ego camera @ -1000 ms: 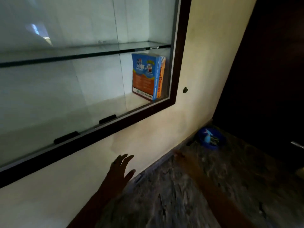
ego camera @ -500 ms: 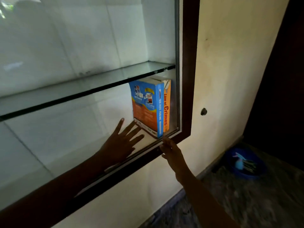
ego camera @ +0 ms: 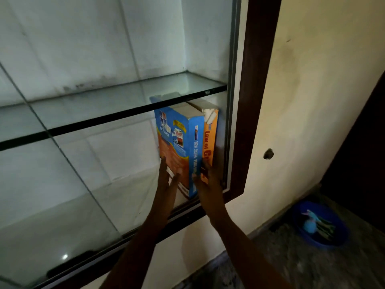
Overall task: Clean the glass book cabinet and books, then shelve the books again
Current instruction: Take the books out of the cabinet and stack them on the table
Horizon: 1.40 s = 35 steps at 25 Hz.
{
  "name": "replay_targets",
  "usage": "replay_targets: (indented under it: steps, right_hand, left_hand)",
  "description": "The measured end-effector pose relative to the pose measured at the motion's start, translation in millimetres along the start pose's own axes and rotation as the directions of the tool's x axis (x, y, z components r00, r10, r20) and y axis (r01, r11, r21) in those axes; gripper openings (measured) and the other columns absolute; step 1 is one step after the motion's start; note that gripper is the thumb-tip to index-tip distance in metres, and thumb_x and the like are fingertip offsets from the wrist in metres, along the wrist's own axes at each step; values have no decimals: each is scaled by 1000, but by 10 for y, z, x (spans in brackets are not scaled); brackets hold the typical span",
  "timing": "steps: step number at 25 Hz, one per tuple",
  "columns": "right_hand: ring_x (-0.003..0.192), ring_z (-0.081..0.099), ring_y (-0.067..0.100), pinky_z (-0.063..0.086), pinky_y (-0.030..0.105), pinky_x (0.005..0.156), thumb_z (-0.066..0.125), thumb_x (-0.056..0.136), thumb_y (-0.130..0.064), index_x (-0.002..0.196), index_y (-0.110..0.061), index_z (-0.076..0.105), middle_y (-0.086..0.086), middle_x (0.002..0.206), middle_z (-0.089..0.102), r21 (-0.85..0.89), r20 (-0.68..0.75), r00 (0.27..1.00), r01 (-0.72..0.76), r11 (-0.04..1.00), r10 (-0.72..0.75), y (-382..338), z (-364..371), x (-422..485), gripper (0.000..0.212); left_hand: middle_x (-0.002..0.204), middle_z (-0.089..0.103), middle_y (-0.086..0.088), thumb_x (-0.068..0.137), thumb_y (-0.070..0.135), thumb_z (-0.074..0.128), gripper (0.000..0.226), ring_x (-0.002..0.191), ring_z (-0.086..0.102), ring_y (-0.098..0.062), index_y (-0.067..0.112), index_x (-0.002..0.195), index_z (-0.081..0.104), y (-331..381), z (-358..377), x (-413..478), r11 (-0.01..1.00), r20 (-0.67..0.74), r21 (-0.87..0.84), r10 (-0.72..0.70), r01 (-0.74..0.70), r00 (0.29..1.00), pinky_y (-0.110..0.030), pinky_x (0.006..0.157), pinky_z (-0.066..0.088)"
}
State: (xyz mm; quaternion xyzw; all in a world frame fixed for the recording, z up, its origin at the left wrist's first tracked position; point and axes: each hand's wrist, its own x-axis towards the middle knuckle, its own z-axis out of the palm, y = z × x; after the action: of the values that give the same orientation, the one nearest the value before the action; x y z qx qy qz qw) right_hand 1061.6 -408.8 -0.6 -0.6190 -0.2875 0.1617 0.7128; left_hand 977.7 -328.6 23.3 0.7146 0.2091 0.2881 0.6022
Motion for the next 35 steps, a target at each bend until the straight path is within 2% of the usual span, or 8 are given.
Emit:
replay_targets:
  steps: [1,2,3,4,11,18,28,35]
  right_hand:
    - [119,46,5,48,34,97,49,94,-14,134,-30,36,-15,126,44,-11,1,1000,-1,1000,1,9,12,23,45]
    - [115,49,1,49,31,95,47,94,-13,128,-32,40,-19,122,45,6,18,1000,10,1000,-10,34,0,39,40]
    - [111,52,-3,50,27,92,45,95,-11,122,-32,45,-20,119,47,17,64,998,17,1000,-18,70,-25,47,35]
    - [108,52,-8,51,21,90,43,96,-8,119,-31,47,-19,118,48,39,144,989,18,999,-23,94,-48,41,33]
    - [114,26,-31,29,-2,95,48,95,-7,130,-34,26,-28,126,30,-181,641,763,256,949,-84,9,-201,144,50]
    - [127,44,6,43,30,100,61,75,-59,133,-41,33,-10,139,43,146,-15,999,34,989,-32,217,-227,10,67]
    - [109,58,21,39,23,83,62,84,-42,138,-18,39,4,121,60,-403,-256,964,-35,915,-76,205,-25,352,64]
    - [112,55,22,45,31,88,68,81,-34,142,-18,33,7,127,57,-448,-170,968,90,889,-184,298,-19,379,73]
  left_hand:
    - [139,26,23,91,38,50,62,117,33,13,34,142,16,112,61,22,992,-25,-93,-82,80,996,-7,92,35]
    - [136,26,26,29,77,46,118,116,33,16,41,138,16,40,45,50,989,-42,-61,-138,136,989,-8,94,33]
    - [138,26,27,75,4,1,75,120,32,13,46,136,16,-27,74,31,979,-54,-147,-148,139,987,-16,101,30]
    - [142,28,25,81,62,41,62,125,32,9,48,136,18,-31,73,26,977,-75,-161,-154,141,985,-26,107,28]
    - [131,53,7,48,81,64,108,121,51,-12,30,138,34,-125,3,61,964,-332,-259,-142,55,933,-42,104,40]
    - [133,51,0,70,37,78,92,118,52,-11,20,143,26,-152,44,202,993,-403,-115,-28,-20,915,-25,94,49]
    - [142,39,3,74,33,72,96,123,44,-8,20,149,12,-138,36,199,994,-417,-78,38,-78,908,-4,82,45]
    - [135,43,5,70,32,65,94,119,48,-6,18,147,13,-161,36,204,995,-386,-25,79,-96,919,-8,85,46]
